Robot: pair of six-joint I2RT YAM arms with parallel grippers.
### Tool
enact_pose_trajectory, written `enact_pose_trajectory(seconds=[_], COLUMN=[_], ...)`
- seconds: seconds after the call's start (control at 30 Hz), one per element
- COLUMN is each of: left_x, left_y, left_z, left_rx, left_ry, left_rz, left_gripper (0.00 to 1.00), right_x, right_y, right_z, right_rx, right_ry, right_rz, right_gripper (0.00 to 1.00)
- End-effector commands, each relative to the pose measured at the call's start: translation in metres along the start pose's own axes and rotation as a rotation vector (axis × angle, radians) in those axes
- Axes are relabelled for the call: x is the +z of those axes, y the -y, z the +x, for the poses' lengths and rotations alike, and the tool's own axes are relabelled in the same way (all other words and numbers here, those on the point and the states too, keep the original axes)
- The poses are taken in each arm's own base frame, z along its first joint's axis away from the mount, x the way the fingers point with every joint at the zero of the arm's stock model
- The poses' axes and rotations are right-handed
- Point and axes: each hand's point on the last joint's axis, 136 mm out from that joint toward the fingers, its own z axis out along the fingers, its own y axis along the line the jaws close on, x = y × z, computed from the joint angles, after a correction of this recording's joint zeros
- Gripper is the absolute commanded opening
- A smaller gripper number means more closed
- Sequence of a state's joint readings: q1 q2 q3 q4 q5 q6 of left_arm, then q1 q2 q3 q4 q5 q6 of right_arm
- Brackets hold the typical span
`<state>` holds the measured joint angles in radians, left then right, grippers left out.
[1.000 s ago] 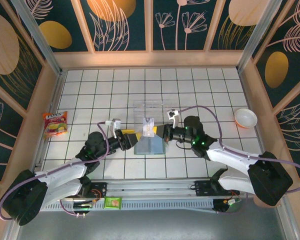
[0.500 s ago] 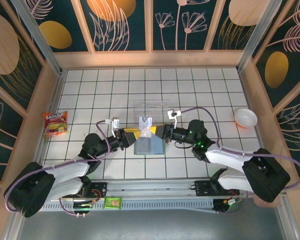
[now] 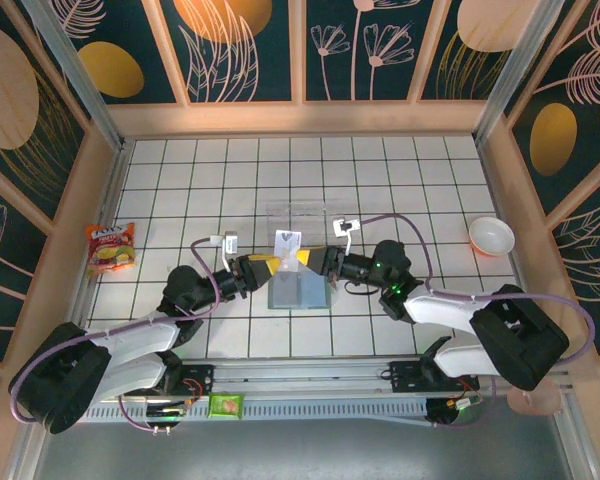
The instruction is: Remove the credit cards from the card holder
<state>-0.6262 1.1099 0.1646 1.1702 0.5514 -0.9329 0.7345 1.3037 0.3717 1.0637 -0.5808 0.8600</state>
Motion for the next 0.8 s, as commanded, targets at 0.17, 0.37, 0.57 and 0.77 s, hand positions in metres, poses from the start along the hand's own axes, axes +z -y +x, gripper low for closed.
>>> enact_pose_trajectory(seconds=[0.17,0.37,0.57,0.77], left_x=[0.004,0.008,0.013,0.023], left_y=[0.016,0.01,0.005,0.004], left_z=[-0.015,-0.011,-0.009,-0.021], left_rx=[0.061,0.063,0.092,0.229], left_ry=[0.027,-0.014,-0.064,-0.132], left_rz=[0.043,0.009,-0.035,-0.132], left_gripper=[0.19,0.12,0.0,0.0], right_x=[0.01,0.012,0.008,-0.031], right_y=[-0.003,0.006,0.013,0.027], right_z=[0.003,0.012,0.011,-0.003], right_rx=[-0.023,-0.068,-0.114,-0.166], right_ry=[-0.013,-0.075,-0.103,-0.054], right_rz=[-0.002,0.079,0.168,0.331], right_gripper=[0.0,0.0,0.05,0.14])
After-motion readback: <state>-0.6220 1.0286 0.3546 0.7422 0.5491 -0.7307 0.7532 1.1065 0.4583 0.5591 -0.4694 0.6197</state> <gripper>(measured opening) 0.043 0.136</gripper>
